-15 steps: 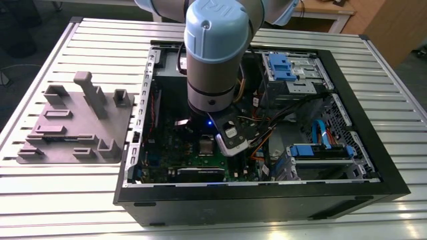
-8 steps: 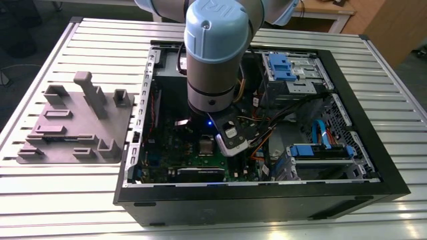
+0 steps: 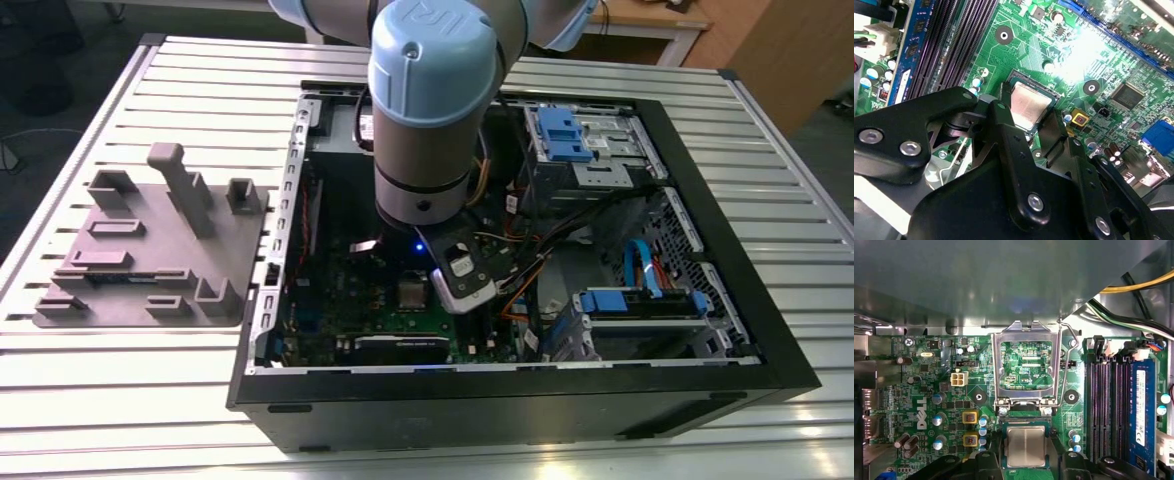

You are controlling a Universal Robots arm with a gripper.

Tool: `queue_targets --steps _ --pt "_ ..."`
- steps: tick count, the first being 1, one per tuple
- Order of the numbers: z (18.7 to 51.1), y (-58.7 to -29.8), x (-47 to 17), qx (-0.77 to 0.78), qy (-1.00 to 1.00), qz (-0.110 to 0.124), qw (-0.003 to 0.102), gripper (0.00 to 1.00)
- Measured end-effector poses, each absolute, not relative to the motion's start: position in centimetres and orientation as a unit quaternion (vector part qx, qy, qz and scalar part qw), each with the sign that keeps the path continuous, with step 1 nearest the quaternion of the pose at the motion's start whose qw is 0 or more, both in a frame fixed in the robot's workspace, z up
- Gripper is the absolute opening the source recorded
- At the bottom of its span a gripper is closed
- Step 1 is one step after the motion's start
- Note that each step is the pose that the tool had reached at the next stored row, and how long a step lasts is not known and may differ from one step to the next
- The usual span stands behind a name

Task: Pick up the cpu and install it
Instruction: 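Place the cpu into insertion slot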

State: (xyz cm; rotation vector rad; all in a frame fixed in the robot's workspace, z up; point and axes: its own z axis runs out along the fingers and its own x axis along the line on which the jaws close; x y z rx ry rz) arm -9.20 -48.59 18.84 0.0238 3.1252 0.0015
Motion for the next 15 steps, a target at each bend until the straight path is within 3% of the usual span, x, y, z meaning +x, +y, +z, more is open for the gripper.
queue_targets --steps 8,10,11,15 --pt "18.71 -48.59 -9.2 0.008 1.0 0.001 0.008 0.46" --pt "18.65 -48.58 -9.17 0.007 1.0 0.001 0.009 0.47" --pt "18.63 -48.58 -9.18 0.007 1.0 0.001 0.008 0.53" --pt "18.61 -48.59 -9.19 0.008 1.0 0.001 0.008 0.53"
